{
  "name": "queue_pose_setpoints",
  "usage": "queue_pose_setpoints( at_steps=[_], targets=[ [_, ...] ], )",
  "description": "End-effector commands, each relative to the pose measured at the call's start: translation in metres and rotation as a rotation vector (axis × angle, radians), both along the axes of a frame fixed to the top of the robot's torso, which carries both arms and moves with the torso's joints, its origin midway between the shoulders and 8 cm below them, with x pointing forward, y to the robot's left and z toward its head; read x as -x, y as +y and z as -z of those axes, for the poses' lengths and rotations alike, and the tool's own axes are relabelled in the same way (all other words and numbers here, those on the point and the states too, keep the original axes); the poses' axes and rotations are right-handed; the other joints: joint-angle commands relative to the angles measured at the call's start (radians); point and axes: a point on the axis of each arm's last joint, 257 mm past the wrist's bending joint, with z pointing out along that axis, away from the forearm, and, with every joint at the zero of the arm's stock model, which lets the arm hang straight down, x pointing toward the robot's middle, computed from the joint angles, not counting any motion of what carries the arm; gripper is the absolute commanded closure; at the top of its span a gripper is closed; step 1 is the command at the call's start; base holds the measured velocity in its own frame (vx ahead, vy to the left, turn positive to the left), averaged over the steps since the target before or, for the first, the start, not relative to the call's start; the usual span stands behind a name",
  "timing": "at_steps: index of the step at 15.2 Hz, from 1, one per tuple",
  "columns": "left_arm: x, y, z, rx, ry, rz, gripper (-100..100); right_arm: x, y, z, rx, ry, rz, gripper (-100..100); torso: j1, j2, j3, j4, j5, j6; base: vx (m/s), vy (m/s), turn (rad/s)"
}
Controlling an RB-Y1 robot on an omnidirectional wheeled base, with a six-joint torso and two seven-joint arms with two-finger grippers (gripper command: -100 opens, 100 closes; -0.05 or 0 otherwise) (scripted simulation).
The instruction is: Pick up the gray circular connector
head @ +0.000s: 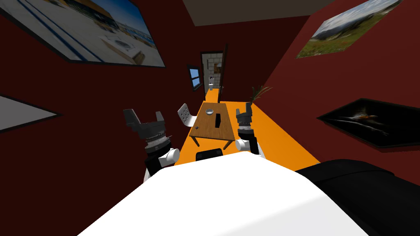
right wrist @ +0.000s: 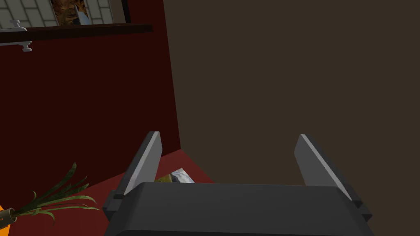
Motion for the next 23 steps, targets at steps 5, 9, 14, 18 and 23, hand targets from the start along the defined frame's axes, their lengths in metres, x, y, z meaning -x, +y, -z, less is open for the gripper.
queue_pose_setpoints(
  at_steps=[5, 9, 14, 18, 23],
  targets=[
    [-0.022, -0.008, 0.020, -0.081, 0.077, 0.055, -100, 0.000, 0.000, 0.000, 0.000, 0.000, 0.000, 0, 0.001, 0.000, 0.000, 0.000, 0.000, 0.000, -0.007, 0.003, -0.037],
    [-0.048, -0.007, 0.046, -0.114, 0.164, 0.083, -100, 0.000, 0.000, 0.000, 0.000, 0.000, 0.000, 0, 0.001, 0.001, 0.000, 0.000, 0.000, 0.001, -0.019, 0.010, -0.077],
    [-0.080, 0.003, 0.080, -0.123, 0.275, 0.096, -100, 0.000, 0.000, 0.000, 0.000, 0.000, 0.000, 0, 0.001, 0.001, 0.000, 0.000, 0.000, 0.000, -0.013, 0.008, -0.059],
    [-0.103, 0.014, 0.106, -0.115, 0.358, 0.096, -100, 0.000, 0.000, 0.000, 0.000, 0.000, 0.000, 0, 0.001, 0.001, 0.000, 0.000, 0.000, 0.000, -0.018, 0.010, -0.085],
    [-0.137, 0.035, 0.148, -0.081, 0.486, 0.087, -100, 0.000, 0.000, 0.000, 0.000, 0.000, 0.000, 0, 0.001, 0.001, 0.000, 0.000, 0.000, 0.000, -0.017, 0.008, -0.082]
  ],
)
